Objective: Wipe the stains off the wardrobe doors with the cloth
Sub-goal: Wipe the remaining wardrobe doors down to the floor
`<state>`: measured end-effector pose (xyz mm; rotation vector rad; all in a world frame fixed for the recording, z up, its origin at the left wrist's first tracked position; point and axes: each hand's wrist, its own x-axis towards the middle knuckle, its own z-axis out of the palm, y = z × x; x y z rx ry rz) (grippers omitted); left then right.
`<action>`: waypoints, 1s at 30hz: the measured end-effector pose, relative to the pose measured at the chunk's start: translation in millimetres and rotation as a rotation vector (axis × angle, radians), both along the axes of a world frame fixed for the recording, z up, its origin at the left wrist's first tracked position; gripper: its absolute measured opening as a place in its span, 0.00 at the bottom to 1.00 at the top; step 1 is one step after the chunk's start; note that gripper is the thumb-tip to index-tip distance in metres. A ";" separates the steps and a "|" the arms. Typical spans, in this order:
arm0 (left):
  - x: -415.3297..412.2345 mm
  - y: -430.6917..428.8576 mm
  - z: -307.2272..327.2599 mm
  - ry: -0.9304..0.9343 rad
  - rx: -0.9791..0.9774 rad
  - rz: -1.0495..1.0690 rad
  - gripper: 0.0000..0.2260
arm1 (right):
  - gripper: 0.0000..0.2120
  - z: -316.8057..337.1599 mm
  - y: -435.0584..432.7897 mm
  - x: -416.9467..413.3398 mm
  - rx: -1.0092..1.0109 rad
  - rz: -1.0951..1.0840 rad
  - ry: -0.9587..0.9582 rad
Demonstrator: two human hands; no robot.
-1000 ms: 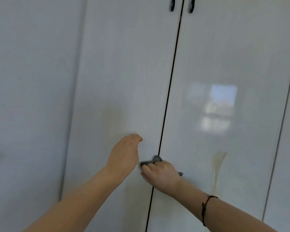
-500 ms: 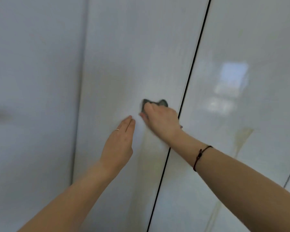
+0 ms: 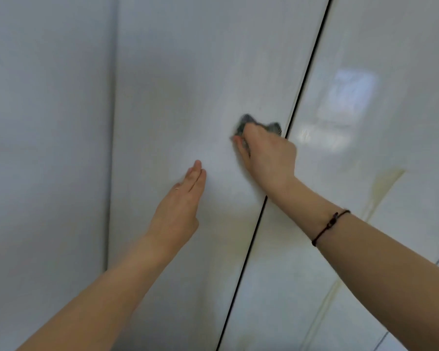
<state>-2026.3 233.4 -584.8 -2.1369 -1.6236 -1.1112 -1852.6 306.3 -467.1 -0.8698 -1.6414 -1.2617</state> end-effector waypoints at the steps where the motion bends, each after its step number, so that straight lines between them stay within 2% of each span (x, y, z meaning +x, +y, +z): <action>1: 1.8 1.6 -1.8 -0.002 0.007 0.010 0.44 | 0.11 -33.9 0.1 1.7 -0.043 0.033 -0.105; 4: 5.0 3.9 -5.8 0.037 0.018 0.052 0.42 | 0.08 -135.8 -6.1 24.6 -0.195 0.114 -0.477; 6: 5.2 -0.1 -5.3 0.088 0.018 0.091 0.41 | 0.10 -147.8 -9.0 39.3 -0.236 0.114 -0.525; 8: 5.7 -2.8 -2.7 0.101 0.016 0.123 0.41 | 0.11 -99.4 -14.0 41.2 -0.185 0.043 -0.395; 10: 12.5 -2.0 2.7 0.097 0.008 0.162 0.38 | 0.10 -23.3 -18.4 53.7 -0.112 -0.084 -0.148; 12: 25.0 -3.0 8.5 0.119 0.029 0.229 0.33 | 0.13 43.8 -27.2 83.1 -0.004 -0.086 0.114; 14: 39.0 -3.4 16.4 0.135 0.079 0.256 0.30 | 0.14 64.0 -27.4 108.0 0.031 -0.047 0.295; 15: 47.2 -2.9 20.8 0.135 0.116 0.239 0.30 | 0.13 55.9 -25.9 112.9 0.002 -0.041 0.321; 16: 55.1 -2.8 25.0 0.141 0.152 0.206 0.31 | 0.12 35.7 -23.0 113.7 -0.029 -0.019 0.251; 17: 63.8 -2.4 29.4 0.151 0.191 0.168 0.32 | 0.12 5.1 -21.5 112.0 -0.068 0.009 0.101; 20: 94.7 -1.3 43.2 0.210 0.302 0.067 0.33 | 0.11 -83.9 -21.2 130.6 -0.147 0.040 -0.436; 22: 110.0 -1.1 51.1 0.265 0.342 0.026 0.32 | 0.13 -82.3 -22.0 156.8 -0.138 0.060 -0.592; 23: 117.0 1.2 54.2 0.276 0.354 0.021 0.32 | 0.14 -58.0 -23.5 168.6 -0.145 0.029 -0.548; 24: 123.7 4.6 56.2 0.269 0.344 0.026 0.34 | 0.15 -27.9 -25.0 178.9 -0.122 -0.006 -0.418; 27: 147.9 12.5 52.5 0.196 0.236 0.094 0.37 | 0.13 69.1 -40.2 212.6 0.027 -0.184 0.129; 29: 159.5 15.3 45.7 0.177 0.219 0.156 0.38 | 0.14 86.2 -45.4 224.3 0.046 -0.185 0.372; 30: 164.3 16.2 44.3 0.168 0.216 0.172 0.38 | 0.13 78.3 -45.9 222.6 0.034 -0.185 0.429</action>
